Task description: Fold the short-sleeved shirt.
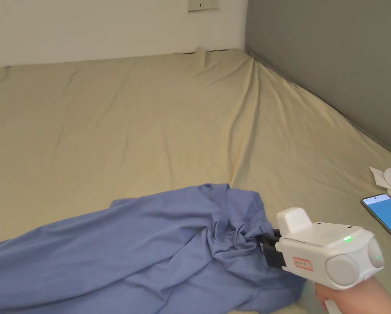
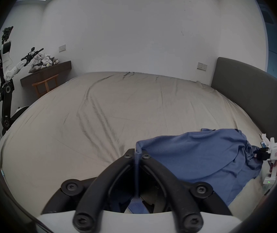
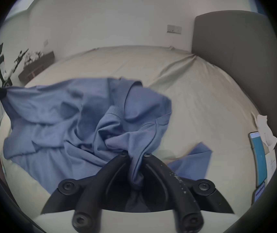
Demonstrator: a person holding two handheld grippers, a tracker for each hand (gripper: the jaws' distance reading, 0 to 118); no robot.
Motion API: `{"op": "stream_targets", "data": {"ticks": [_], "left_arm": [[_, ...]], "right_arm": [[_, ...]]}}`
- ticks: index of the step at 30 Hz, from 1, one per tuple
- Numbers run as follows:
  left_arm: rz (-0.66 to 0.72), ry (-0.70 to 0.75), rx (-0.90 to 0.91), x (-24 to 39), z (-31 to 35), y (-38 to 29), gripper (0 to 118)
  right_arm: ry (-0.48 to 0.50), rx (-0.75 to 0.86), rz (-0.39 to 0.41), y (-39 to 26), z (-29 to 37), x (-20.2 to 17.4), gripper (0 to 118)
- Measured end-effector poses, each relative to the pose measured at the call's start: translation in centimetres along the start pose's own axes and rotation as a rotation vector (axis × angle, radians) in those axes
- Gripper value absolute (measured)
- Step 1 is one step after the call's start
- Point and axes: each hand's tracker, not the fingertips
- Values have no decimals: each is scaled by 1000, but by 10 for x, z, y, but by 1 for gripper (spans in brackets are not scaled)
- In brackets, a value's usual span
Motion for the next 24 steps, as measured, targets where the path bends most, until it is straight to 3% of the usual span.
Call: {"op": "stream_targets", "data": {"ticks": [7, 10, 14, 17, 20, 24], "left_arm": [[10, -36, 67, -24, 32, 35, 2], [24, -34, 149, -27, 63, 70, 2], [-29, 82, 275, -48, 88, 116, 2], [1, 102, 338, -64, 100, 154, 2], [92, 114, 376, -76, 111, 192, 2], [41, 179, 411, -80, 116, 237, 2]], "right_arm": [[-51, 178, -1, 46, 97, 13, 11], [-23, 261, -25, 80, 150, 21, 11], [-146, 356, 60, 123, 208, 15, 11], [-178, 427, 51, 158, 239, 11, 11], [-222, 506, 120, 198, 262, 2, 11], [-239, 554, 123, 257, 275, -6, 11]]}}
